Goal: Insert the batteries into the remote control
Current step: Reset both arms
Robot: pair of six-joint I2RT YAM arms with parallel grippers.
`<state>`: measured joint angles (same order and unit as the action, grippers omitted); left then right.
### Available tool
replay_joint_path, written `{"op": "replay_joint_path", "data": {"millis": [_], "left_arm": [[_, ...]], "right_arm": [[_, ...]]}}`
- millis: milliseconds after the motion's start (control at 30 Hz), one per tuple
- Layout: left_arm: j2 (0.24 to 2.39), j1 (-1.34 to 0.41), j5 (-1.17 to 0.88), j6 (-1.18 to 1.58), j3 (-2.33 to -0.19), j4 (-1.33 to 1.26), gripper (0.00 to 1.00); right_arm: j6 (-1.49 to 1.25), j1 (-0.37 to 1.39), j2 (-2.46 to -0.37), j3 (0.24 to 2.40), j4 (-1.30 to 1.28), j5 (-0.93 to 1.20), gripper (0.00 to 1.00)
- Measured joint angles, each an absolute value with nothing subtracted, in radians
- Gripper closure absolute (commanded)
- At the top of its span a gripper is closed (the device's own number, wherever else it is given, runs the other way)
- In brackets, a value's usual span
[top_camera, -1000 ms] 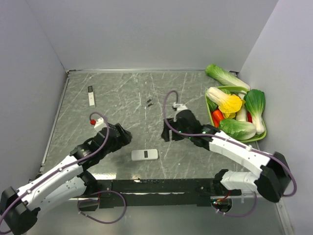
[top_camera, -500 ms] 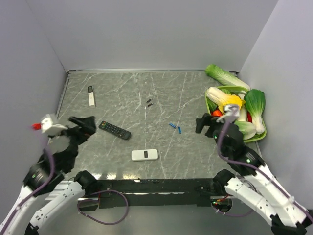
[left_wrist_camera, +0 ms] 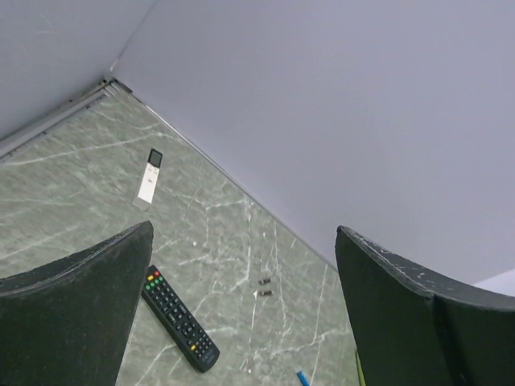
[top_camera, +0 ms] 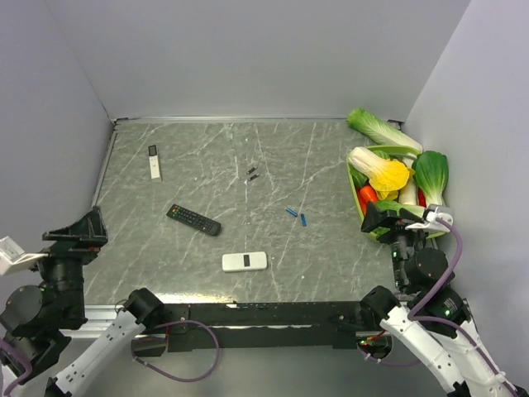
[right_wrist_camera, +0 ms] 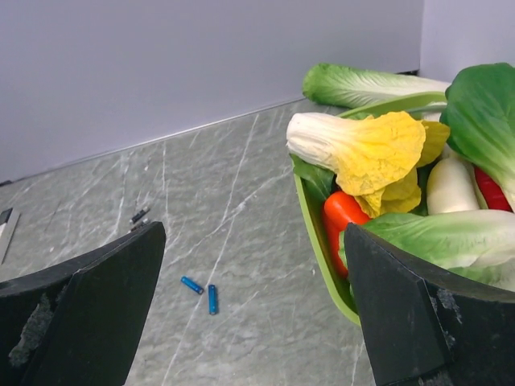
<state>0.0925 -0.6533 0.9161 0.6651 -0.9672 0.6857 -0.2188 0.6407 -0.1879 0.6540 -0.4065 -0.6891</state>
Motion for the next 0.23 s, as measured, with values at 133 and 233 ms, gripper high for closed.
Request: {"op": "replay_joint_path", "data": {"millis": [133, 233], "left_arm": [[0.063, -0.653, 0.955, 0.673, -0.967, 0.694, 0.03], [0.052, -0.653, 0.973, 0.690, -0.964, 0.702, 0.03]], "right_arm": [[-0.198, 0.641, -0.167, 0.635, -0.395, -0.691, 0.00], [-0.188, 0.641, -0.164, 0.633, -0.389, -0.691, 0.00]]}}
